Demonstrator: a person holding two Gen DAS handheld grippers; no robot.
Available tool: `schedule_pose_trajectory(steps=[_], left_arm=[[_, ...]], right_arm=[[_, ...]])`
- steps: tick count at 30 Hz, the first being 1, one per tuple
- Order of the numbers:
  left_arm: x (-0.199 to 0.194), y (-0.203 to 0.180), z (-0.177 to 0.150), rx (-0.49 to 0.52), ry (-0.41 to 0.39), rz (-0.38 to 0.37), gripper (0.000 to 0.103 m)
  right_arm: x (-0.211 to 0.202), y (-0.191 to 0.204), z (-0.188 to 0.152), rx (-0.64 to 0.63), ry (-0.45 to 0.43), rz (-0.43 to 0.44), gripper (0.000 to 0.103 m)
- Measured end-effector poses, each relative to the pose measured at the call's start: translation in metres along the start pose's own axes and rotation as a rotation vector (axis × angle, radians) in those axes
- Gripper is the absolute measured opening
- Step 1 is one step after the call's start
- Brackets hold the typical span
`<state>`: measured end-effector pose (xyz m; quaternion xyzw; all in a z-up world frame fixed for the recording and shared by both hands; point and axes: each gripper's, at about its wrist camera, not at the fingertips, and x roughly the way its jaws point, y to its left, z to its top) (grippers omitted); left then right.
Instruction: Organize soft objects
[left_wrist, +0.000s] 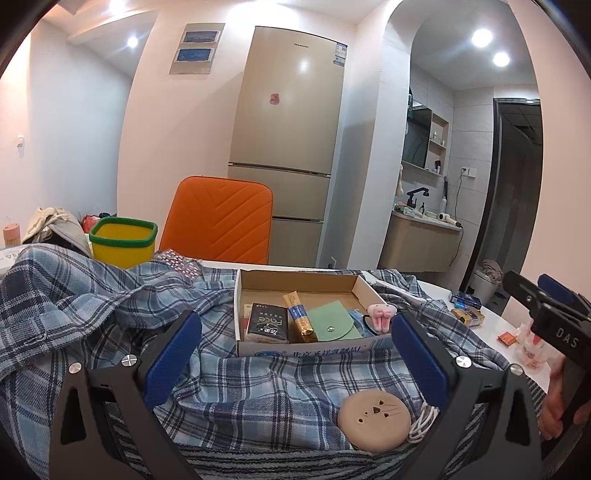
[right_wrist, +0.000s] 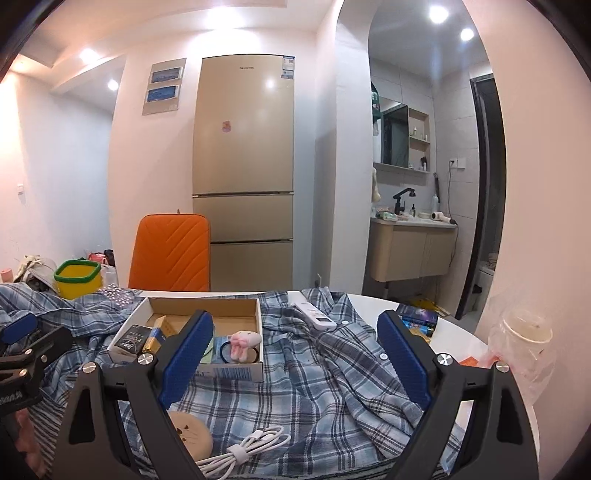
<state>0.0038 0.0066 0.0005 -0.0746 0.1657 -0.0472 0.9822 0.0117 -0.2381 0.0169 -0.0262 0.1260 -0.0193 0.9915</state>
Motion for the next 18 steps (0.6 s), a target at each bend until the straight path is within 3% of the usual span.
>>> schedule_pose_trajectory(steps=[11, 13, 18], left_arm=[[-0.001, -0.001, -0.001, 0.013, -0.002, 0.003, 0.102], [-0.001, -0.002, -0.001, 0.016, -0.006, 0.002, 0.102], [-0.002, -0.002, -0.001, 0.015, -0.007, 0.003, 0.102]], right_arm=[[-0.008, 0.006, -0.008, -0.04, -0.025, -0.028, 0.093], [-0.009, 0.004, -0.008, -0.024, -0.019, -0.014, 0.103], [-0.015, -0.003, -0.006, -0.005, -0.031, -0.02, 0.103]])
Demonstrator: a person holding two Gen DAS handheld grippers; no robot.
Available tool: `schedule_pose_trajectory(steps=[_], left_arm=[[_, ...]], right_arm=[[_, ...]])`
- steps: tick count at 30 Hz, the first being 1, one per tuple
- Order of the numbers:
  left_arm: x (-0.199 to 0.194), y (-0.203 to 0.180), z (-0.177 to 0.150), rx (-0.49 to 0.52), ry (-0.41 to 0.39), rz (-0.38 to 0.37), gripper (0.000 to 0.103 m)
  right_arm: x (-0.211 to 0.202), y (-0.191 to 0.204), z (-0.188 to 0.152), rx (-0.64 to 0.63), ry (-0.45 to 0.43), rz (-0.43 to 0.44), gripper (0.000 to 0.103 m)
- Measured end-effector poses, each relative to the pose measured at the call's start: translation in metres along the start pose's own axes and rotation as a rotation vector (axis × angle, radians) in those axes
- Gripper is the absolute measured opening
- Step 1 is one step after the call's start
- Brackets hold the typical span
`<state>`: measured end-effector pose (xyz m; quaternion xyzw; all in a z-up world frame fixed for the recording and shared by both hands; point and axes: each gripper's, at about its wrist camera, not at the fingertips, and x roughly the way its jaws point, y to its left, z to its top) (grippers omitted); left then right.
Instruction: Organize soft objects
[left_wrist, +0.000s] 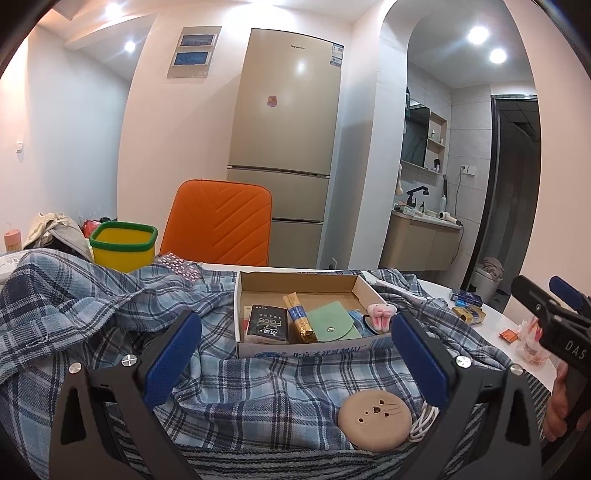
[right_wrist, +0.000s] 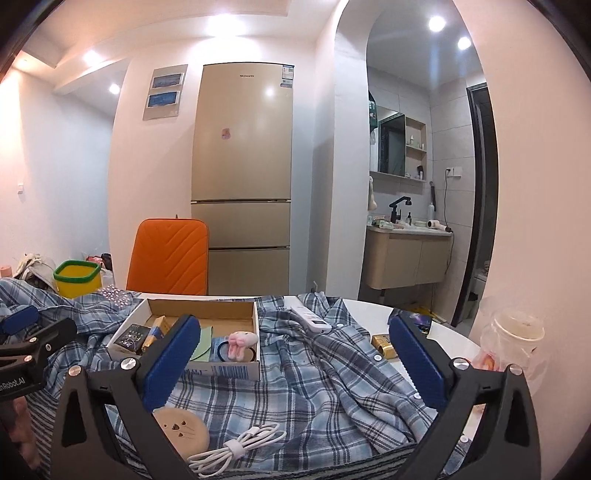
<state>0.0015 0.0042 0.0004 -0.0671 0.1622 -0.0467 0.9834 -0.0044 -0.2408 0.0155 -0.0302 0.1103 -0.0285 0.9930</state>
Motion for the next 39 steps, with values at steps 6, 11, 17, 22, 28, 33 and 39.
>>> schedule_pose_trajectory(steps=[6, 11, 17, 22, 28, 33, 39], left_arm=[[0.003, 0.0, 0.0, 0.0, 0.013, 0.018, 0.102], [0.011, 0.004, -0.001, -0.006, 0.056, -0.002, 0.102], [0.02, -0.001, -0.004, 0.013, 0.101, -0.021, 0.086], [0.029, 0.0, -0.006, 0.006, 0.145, -0.037, 0.076], [0.031, 0.005, -0.007, -0.015, 0.161, -0.041, 0.076], [0.031, 0.003, -0.006, -0.001, 0.16, -0.045, 0.076], [0.031, 0.003, -0.006, 0.003, 0.161, -0.046, 0.076]], right_arm=[[0.005, -0.002, 0.005, -0.011, 0.072, -0.035, 0.103], [0.013, 0.0, 0.002, 0.008, 0.16, -0.032, 0.103], [0.025, 0.002, -0.004, 0.049, 0.216, -0.01, 0.102], [0.046, 0.001, -0.024, 0.138, 0.386, 0.091, 0.088], [0.064, 0.03, -0.054, 0.054, 0.55, 0.117, 0.075], [0.083, 0.029, -0.071, 0.114, 0.667, 0.126, 0.073], [0.097, 0.038, -0.083, 0.083, 0.754, 0.149, 0.058]])
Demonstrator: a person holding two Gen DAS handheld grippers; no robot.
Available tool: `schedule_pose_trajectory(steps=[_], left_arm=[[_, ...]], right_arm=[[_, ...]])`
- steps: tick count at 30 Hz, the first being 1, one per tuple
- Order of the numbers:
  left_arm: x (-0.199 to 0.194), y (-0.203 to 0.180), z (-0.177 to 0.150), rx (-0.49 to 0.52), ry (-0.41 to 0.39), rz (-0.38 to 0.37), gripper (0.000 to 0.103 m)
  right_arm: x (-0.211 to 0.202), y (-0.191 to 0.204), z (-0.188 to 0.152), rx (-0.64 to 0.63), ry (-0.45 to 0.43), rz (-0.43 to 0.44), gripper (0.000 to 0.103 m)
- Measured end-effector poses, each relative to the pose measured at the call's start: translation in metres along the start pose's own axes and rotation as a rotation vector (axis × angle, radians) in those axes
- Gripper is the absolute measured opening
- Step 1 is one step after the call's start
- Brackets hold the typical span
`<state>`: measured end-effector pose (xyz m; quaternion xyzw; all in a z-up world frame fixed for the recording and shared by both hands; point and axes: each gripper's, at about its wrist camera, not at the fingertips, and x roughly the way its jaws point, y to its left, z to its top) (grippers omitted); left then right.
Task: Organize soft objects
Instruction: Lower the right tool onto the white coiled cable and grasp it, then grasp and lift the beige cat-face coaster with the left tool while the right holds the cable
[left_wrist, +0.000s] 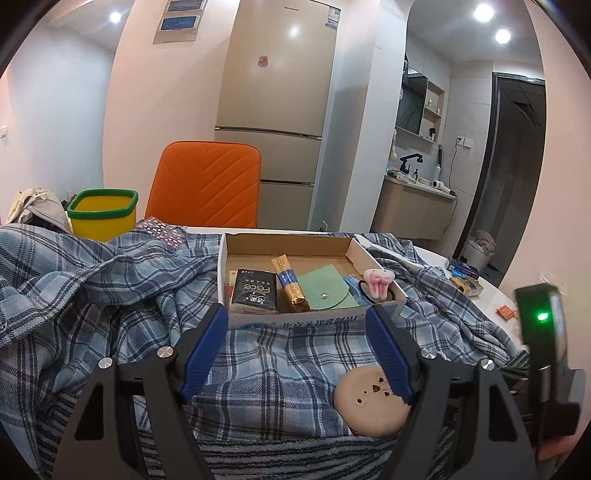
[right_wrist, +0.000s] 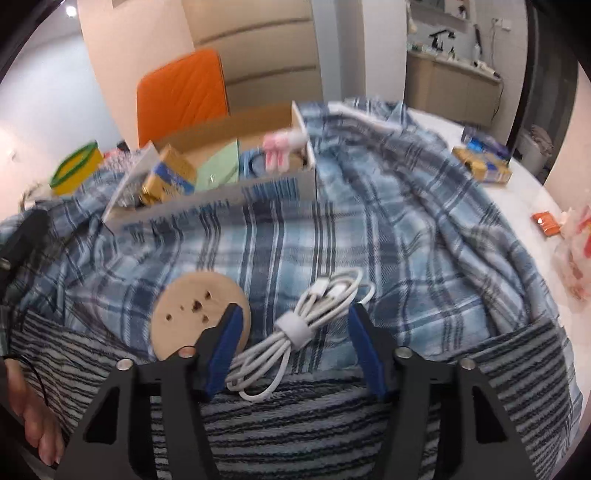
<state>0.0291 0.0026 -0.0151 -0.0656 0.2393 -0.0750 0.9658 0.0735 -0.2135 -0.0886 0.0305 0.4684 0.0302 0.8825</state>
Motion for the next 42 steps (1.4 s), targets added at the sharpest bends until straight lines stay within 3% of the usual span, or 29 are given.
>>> schedule_pose_trajectory(steps=[4, 5, 6, 7, 12, 18, 24, 27, 36, 40, 42], left_arm=[[0.0, -0.001, 0.0, 0.006, -0.001, 0.001, 0.076], [0.0, -0.002, 0.0, 0.01, -0.001, 0.0, 0.076], [0.0, -0.002, 0.0, 0.013, -0.003, -0.001, 0.076], [-0.001, -0.002, 0.0, 0.013, -0.004, -0.001, 0.076], [0.0, -0.001, -0.001, 0.01, 0.002, -0.011, 0.076], [0.003, -0.008, -0.003, 0.046, 0.032, -0.075, 0.076], [0.011, -0.02, -0.006, 0.099, 0.091, -0.165, 0.076], [0.014, -0.027, -0.008, 0.129, 0.117, -0.196, 0.076], [0.034, -0.044, -0.017, 0.191, 0.267, -0.301, 0.076], [0.049, -0.061, -0.021, 0.277, 0.385, -0.35, 0.076], [0.058, -0.069, -0.022, 0.319, 0.424, -0.33, 0.076]], right_arm=[[0.01, -0.003, 0.0, 0.015, 0.038, 0.035, 0.05], [0.01, -0.004, 0.0, 0.022, 0.042, 0.048, 0.047], [0.012, -0.005, 0.0, 0.029, 0.046, 0.059, 0.036], [0.011, -0.005, 0.0, 0.031, 0.045, 0.071, 0.034], [-0.004, 0.006, -0.002, -0.025, -0.033, 0.063, 0.023], [-0.045, 0.006, -0.002, -0.056, -0.237, 0.094, 0.023], [-0.098, -0.001, -0.005, -0.138, -0.541, 0.002, 0.023], [-0.104, -0.005, -0.007, -0.156, -0.613, -0.012, 0.023], [-0.1, -0.018, -0.011, -0.107, -0.625, 0.015, 0.023], [-0.088, -0.02, -0.007, -0.101, -0.563, 0.025, 0.023], [-0.078, -0.023, -0.001, -0.084, -0.51, 0.029, 0.023]])
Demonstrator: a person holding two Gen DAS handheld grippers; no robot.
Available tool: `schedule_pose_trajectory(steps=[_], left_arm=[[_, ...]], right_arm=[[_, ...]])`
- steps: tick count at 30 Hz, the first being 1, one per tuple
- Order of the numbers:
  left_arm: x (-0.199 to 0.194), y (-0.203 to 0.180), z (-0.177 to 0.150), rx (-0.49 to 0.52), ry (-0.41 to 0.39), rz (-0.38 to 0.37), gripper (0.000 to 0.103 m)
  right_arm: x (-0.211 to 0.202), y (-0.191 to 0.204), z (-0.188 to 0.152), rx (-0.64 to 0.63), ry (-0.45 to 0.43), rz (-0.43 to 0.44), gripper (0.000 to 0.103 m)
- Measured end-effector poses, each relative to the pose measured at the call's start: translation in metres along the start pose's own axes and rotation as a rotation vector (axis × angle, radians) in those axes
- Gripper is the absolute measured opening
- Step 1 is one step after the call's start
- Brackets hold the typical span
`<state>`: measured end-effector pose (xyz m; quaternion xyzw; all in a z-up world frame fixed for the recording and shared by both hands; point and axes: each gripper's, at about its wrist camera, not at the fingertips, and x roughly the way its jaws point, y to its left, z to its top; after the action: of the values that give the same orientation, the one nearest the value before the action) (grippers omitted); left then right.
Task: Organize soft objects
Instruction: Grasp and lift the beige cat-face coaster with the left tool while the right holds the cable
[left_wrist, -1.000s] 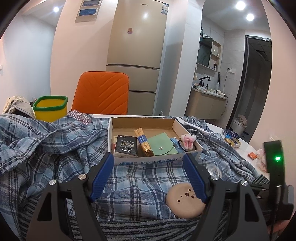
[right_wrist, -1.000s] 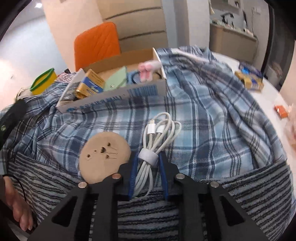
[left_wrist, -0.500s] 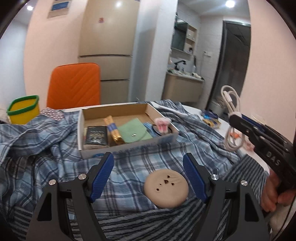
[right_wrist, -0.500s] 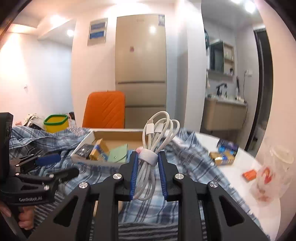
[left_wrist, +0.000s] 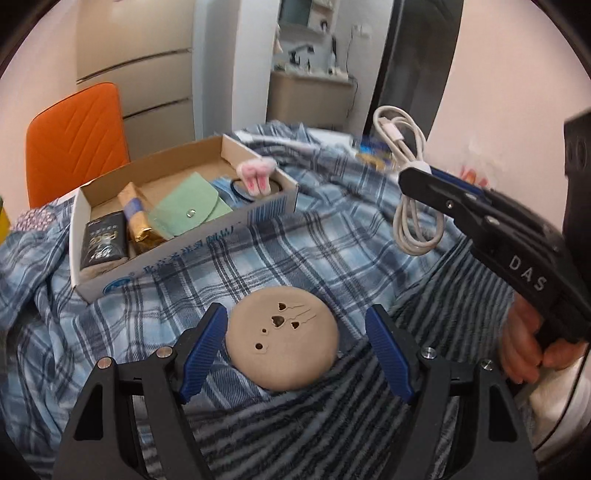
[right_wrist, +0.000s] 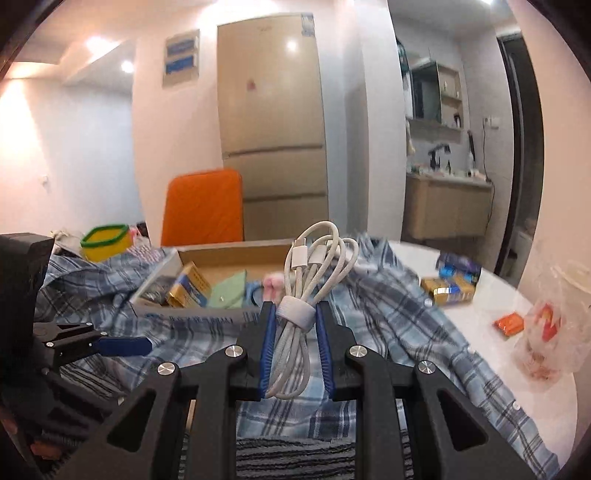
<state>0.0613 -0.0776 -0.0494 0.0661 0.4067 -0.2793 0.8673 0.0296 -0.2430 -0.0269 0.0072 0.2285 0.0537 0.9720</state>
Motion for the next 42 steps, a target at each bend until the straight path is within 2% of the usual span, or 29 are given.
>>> schedule_pose_trajectory(steps=[4, 9, 22, 26, 28, 30, 34, 38, 42], left_arm=[[0.016, -0.001, 0.006, 0.026, 0.074, 0.034, 0.076], [0.035, -0.001, 0.001, 0.042, 0.177, 0.04, 0.077], [0.044, 0.003, -0.005, 0.029, 0.224, 0.059, 0.083], [0.053, -0.001, -0.004, 0.046, 0.257, 0.096, 0.086], [0.051, 0.0, -0.005, 0.04, 0.247, 0.09, 0.085], [0.048, 0.001, -0.006, 0.027, 0.227, 0.085, 0.077], [0.037, 0.0, -0.008, 0.02, 0.149, 0.1, 0.074], [0.01, -0.002, -0.01, 0.013, 0.026, 0.096, 0.074], [-0.016, -0.008, -0.016, 0.03, -0.103, 0.137, 0.074]], right_arm=[[0.013, -0.011, -0.003, 0.053, 0.058, 0.03, 0.023], [0.015, -0.013, -0.006, 0.063, 0.066, 0.041, 0.023], [0.019, -0.013, -0.006, 0.073, 0.088, 0.053, 0.023], [0.02, -0.013, -0.006, 0.073, 0.092, 0.052, 0.023], [0.021, -0.012, -0.006, 0.071, 0.098, 0.047, 0.023], [0.023, -0.012, -0.007, 0.068, 0.108, 0.04, 0.023], [0.025, -0.012, -0.007, 0.066, 0.117, 0.039, 0.023], [0.025, -0.012, -0.007, 0.064, 0.115, 0.038, 0.023], [0.025, -0.011, -0.007, 0.053, 0.12, 0.021, 0.023]])
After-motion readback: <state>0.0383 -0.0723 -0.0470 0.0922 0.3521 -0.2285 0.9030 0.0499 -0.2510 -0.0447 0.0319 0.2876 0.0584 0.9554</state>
